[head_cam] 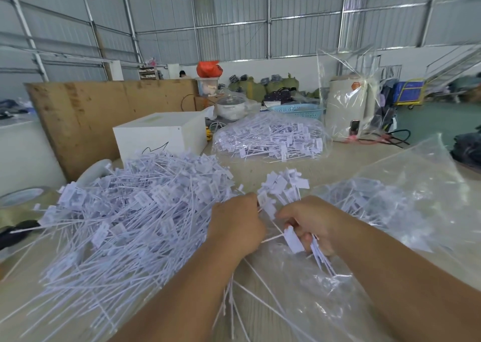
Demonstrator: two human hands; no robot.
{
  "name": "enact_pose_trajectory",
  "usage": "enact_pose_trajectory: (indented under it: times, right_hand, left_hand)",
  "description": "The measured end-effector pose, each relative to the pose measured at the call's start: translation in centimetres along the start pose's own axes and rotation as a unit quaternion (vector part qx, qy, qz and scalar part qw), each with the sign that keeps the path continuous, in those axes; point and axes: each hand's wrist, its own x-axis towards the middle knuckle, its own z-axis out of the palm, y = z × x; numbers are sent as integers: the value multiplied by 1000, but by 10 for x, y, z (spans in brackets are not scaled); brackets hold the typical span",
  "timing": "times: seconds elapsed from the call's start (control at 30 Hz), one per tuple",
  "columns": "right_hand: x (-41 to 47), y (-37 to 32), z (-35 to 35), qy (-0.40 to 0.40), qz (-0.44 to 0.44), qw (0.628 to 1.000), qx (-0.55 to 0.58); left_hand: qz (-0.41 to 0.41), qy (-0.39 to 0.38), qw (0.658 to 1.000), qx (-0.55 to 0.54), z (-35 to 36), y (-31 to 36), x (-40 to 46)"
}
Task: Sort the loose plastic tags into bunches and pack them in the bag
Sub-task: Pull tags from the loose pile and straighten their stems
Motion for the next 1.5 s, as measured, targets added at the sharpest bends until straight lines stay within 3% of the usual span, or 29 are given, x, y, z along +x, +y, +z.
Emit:
enact_pose_trajectory:
  times: [0.23, 0.43, 0.57, 0.7, 0.93, 1.1, 1.27, 1.37, 1.5]
  right_hand:
    - [-3, -7, -4, 2, -3, 992, 128]
    - [-26, -15, -10, -151, 26, 981, 119]
    - [-31, -19, -20, -237, 40, 959, 150]
    - [-40, -17, -24, -299, 14, 951, 79]
    - [-34, -23, -18, -162, -80, 971, 155]
    - [-27, -22, -12, -80, -130, 934, 323]
    - [-27, -22, -5, -87, -163, 918, 352]
    - [-30, -20, 2, -110, -194, 919, 326]
    - [-38, -19, 14, -175, -224, 923, 259]
  left_hand:
    - [-22, 111, 986, -126, -2, 0, 7]
    - [-32, 210, 954, -213, -8, 6, 5]
    - [-35, 217, 948, -229, -10, 6, 3]
    - [-46, 218, 951, -213, -9, 5, 4]
    - [-13, 182, 955, -236, -7, 7, 2]
    - [69, 133, 949, -276, -4, 20, -2]
    - [85, 98, 933, -335, -4, 22, -4]
    - [84, 121, 930, -337, -5, 22, -5]
    - [84, 164, 883, -432, -11, 30, -5]
